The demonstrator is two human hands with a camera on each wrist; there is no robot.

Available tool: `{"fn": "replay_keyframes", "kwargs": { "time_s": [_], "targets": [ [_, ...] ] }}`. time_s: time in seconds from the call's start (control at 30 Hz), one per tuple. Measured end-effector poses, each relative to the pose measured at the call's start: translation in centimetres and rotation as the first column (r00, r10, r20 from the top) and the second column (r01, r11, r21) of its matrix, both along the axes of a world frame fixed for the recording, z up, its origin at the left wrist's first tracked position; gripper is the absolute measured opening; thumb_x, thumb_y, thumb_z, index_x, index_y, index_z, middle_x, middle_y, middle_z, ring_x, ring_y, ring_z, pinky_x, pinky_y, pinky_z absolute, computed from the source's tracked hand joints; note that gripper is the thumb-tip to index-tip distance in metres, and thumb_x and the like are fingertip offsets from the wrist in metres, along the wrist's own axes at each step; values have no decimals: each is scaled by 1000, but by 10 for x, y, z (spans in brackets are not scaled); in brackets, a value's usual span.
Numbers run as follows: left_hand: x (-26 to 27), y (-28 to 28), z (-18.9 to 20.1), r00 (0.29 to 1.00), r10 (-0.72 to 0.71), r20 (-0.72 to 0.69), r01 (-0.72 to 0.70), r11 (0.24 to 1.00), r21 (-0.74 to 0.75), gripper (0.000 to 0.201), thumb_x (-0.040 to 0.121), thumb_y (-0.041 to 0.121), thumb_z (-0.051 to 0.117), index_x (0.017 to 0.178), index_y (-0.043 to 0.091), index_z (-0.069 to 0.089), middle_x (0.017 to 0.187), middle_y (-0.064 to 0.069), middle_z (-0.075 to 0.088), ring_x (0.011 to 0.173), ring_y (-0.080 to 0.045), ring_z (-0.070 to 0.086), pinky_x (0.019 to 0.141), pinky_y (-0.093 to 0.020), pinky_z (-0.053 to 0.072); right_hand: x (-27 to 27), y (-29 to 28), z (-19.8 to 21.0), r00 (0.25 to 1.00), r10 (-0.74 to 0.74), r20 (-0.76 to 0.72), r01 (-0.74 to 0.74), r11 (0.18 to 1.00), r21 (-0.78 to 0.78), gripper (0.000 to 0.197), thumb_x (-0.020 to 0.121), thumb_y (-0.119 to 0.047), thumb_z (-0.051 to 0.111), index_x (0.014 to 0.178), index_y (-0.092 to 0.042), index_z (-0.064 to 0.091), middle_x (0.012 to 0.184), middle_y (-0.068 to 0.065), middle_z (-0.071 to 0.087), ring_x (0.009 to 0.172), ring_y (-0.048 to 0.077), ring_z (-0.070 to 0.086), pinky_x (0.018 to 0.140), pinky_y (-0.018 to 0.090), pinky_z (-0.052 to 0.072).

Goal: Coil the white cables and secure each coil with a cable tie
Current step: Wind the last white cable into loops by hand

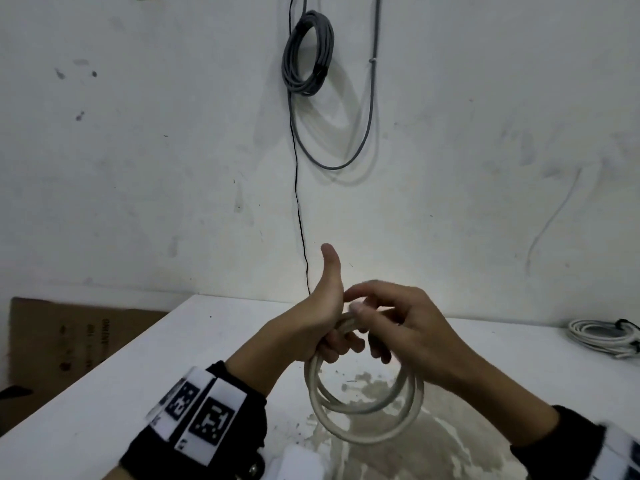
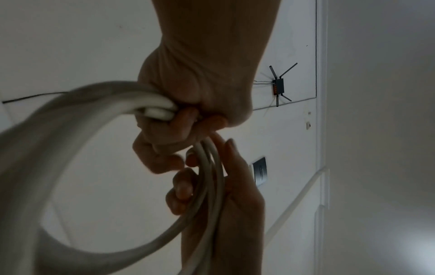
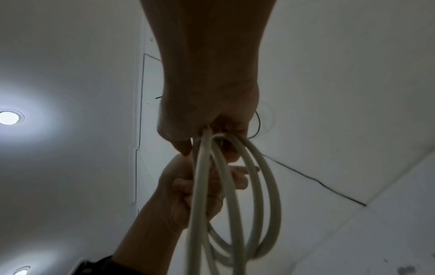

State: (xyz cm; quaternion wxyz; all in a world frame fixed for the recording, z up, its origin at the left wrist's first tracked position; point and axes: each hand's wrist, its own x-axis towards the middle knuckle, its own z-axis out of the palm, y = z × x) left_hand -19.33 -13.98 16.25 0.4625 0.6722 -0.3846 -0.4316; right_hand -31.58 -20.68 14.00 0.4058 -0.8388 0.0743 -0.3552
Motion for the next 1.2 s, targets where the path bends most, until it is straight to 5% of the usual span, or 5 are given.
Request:
{"fn": "replay_keyframes", "kwargs": {
  "time_s": [0.5,0.83,1.0,1.07,1.2],
  "targets": [
    [-17,-16,-26,970,-65,-235,72,997,24,77,67,86,-6,51,16,21,39,1,17,28,-9,15,42,-10,14,-13,-1,-13,989,-13,-150,11,1000,-12,14,77,-4,66,68,-13,73,59,-5,70,54,5,62,58,15,46],
    [-32,-45,-51,980,-46,-196,63,995,82,99,77,79,-5,27,10,46,33,0,24,25,-10,22,39,-8,22,-29,-8,-36,992,-36,-121,37,999,5,18,66,0,58,60,-7,73,67,8,69,57,16,66,68,33,57],
    [-30,-57,-50,937,-84,-338,133,983,124,110,79,77,-7,136,-9,31,81,-19,71,31,-13,37,43,-14,33,-43,-23,-39,997,-75,-34,79,988,132,13,72,1,65,62,-3,73,62,14,67,54,25,64,55,24,51],
    [-33,-58,-40,908,-75,-413,130,986,106,107,79,77,-6,144,-6,12,147,-25,33,35,-18,47,46,-19,38,-49,-29,-38,996,-87,-7,86,971,222,14,78,0,65,66,1,72,55,14,65,47,15,56,45,13,38],
    [-30,-58,-27,932,-126,-340,148,988,41,97,82,76,4,144,4,21,142,-27,38,71,-38,66,59,-36,53,-51,-42,-43,976,-211,56,180,922,342,15,80,-4,66,66,-4,73,45,2,55,40,13,33,40,19,27]
  ]
}}
